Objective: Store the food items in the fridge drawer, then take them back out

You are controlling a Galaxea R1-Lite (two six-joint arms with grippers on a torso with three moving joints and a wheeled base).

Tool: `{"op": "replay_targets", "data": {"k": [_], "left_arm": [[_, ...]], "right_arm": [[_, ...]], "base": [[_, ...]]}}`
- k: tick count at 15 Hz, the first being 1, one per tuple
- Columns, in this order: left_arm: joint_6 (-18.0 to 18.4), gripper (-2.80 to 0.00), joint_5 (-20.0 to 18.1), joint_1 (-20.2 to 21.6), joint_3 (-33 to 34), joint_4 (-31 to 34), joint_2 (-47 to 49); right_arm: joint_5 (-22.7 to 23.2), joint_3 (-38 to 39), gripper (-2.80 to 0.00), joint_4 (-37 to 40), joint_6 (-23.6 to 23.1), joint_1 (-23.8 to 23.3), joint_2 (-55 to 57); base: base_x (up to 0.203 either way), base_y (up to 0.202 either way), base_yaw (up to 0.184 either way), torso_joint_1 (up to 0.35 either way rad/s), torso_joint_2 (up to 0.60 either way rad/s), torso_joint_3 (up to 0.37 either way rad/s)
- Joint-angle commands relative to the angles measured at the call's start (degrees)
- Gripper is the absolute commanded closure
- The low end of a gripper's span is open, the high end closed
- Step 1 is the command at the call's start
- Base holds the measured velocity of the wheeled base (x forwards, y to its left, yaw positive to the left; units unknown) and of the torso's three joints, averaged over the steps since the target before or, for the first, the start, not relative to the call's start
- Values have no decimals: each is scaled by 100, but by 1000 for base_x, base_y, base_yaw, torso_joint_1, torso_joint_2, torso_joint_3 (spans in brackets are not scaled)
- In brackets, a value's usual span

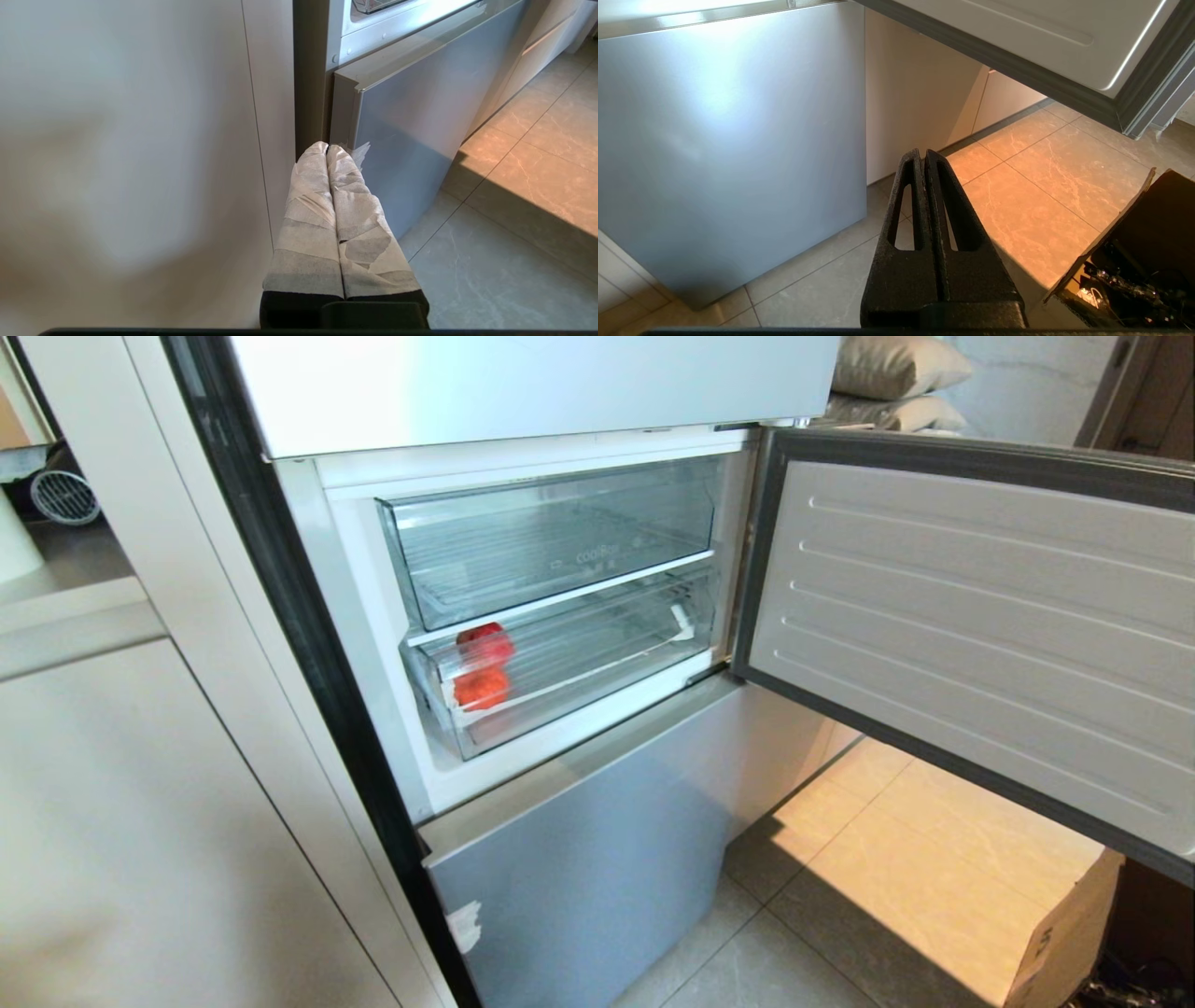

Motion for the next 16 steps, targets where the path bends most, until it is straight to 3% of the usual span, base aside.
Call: {"op": "replay_targets", "data": {"k": [1,4,7,10,12,14,16], "left_arm": [[92,0,-14,0,-9,51,9],[302,0,-253,-2,-566,-86,84],[145,0,-1249,-84,-1673,-94,1219],[-119,0,-2459,-291,-2032,-171,2979],[-111,0,-2878,-453,-2117,-506,4345],[-8,0,-3012,-637,-2150,-1209,5740],[233,0,-2590,-1050,-2195,-2154,6959]], "right_arm": [[0,0,0,2,-1,4,5],[-9,0,0,2,16,4,5],[9,0,0,-7,-45,4,5],[0,0,0,-7,-32,4,5],[0,0,0,-7,-37,4,5],[-18,0,0,2,16,4,5],[-53,0,0,-7,86,4,5]], "base": [[0,0,0,0,0,0],[0,0,0,0,0,0],[0,0,0,0,0,0],[0,0,0,0,0,0],[0,0,0,0,0,0],[0,0,0,0,0,0],[0,0,0,0,0,0]]}}
